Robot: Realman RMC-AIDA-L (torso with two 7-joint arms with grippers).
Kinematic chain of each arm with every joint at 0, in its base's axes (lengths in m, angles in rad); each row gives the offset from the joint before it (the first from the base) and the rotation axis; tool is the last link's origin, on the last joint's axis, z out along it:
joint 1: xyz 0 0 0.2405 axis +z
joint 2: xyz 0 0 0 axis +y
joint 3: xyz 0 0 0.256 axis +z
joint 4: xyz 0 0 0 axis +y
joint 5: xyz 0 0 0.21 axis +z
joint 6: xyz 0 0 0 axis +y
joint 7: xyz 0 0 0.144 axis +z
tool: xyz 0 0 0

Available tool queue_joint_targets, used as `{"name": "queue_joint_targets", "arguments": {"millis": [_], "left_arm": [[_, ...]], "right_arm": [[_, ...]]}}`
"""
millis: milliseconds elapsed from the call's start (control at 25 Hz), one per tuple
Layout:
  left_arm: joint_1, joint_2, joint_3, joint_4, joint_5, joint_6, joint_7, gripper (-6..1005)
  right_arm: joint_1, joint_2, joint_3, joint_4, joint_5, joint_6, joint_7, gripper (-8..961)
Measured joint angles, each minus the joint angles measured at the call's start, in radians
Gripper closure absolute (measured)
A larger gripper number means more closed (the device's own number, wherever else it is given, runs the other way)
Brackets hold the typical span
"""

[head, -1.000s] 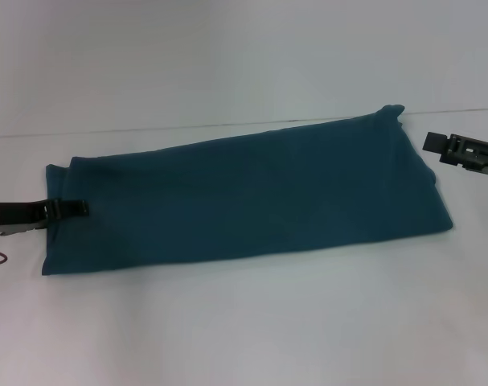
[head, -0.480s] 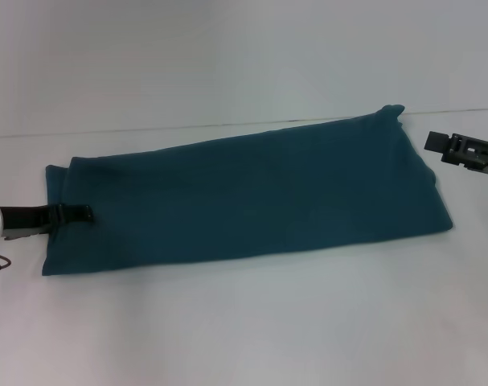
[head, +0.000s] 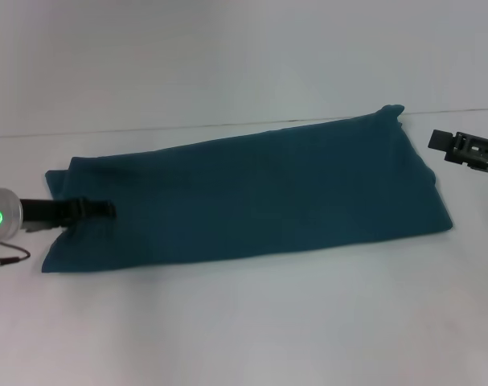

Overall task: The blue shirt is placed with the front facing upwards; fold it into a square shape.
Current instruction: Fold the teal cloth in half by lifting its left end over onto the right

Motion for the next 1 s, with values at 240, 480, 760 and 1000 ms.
{"name": "queue_joint_targets", "arguments": {"millis": [240, 480, 760, 1000], "left_arm": [[0.025, -0.007, -0.003, 0.081, -0.005, 0.004, -0.028, 139], [0.032, -0.002, -0.001, 0.078, -0.001, 0.002, -0.050, 140], [0.041, 0.003, -0.001, 0.054, 0.010, -0.017, -0.052, 139], [0.031, 0.004, -0.002, 0.036, 0.041, -0.020, -0.053, 140]], "right_arm": [[-0.002, -0.001, 0.000, 0.000, 0.000, -0.003, 0.002, 38], [-0.001, -0.001, 0.000, 0.000, 0.000, -0.003, 0.004, 38], [0.002, -0.002, 0.000, 0.000, 0.000, -0.003, 0.005, 38], [0.001, -0.002, 0.000, 0.000, 0.000, -0.003, 0.006, 38]]}}
